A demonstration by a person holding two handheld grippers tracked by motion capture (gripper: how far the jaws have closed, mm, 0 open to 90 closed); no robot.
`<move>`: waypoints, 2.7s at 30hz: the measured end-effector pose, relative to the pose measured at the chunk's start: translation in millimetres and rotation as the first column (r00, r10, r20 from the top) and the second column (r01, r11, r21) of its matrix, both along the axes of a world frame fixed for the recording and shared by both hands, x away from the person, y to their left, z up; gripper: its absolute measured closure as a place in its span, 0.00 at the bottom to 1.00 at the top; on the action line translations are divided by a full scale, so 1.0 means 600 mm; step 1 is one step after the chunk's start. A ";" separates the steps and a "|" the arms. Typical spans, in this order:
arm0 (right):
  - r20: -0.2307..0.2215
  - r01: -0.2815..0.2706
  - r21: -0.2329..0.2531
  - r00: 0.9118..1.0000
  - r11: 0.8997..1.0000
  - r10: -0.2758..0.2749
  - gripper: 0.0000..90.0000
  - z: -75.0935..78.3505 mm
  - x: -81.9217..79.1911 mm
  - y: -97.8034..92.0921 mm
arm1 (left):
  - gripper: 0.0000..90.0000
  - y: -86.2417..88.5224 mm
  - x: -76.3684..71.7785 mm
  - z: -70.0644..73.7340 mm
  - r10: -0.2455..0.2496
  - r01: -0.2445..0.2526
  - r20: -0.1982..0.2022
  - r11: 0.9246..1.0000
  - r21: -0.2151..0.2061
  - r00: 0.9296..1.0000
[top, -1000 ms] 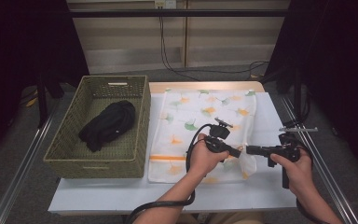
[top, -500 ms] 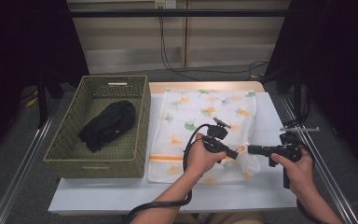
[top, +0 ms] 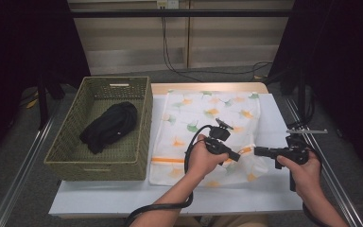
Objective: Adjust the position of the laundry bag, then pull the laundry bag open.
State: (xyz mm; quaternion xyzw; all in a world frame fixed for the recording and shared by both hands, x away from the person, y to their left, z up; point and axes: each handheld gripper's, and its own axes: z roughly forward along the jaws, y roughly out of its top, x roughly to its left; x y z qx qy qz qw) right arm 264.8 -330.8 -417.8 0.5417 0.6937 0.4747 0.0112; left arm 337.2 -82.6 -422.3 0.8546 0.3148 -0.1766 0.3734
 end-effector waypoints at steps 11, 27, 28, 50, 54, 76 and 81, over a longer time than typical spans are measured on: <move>-0.002 0.009 -0.007 1.000 1.000 -0.009 0.98 0.002 -0.002 -0.007 | 1.00 -0.002 0.005 0.000 -0.011 0.011 0.000 1.000 0.020 1.000; -0.005 0.043 0.002 0.999 0.999 -0.043 0.98 0.004 -0.014 -0.034 | 1.00 0.004 0.010 0.003 -0.007 0.008 -0.033 0.999 0.034 0.999; -0.005 0.043 0.002 0.999 0.999 -0.043 0.98 0.004 -0.014 -0.034 | 1.00 0.004 0.010 0.003 -0.007 0.008 -0.033 0.999 0.034 0.999; 0.004 0.084 -0.015 0.996 0.996 -0.084 0.98 0.005 -0.020 -0.051 | 1.00 0.042 0.026 -0.003 -0.002 0.005 -0.047 0.998 0.068 0.999; 0.008 0.089 -0.020 0.996 0.996 -0.089 0.98 0.005 -0.021 -0.053 | 1.00 0.051 0.028 -0.005 0.023 -0.020 -0.045 0.998 0.063 0.999; 0.005 0.090 -0.034 0.996 0.995 -0.090 0.98 0.002 -0.021 -0.054 | 1.00 0.084 0.040 -0.003 0.041 -0.036 -0.054 0.996 0.078 0.998; 0.001 0.096 -0.031 0.995 0.995 -0.096 0.98 0.003 -0.021 -0.057 | 1.00 0.089 0.041 -0.003 0.037 -0.033 -0.054 0.995 0.089 0.998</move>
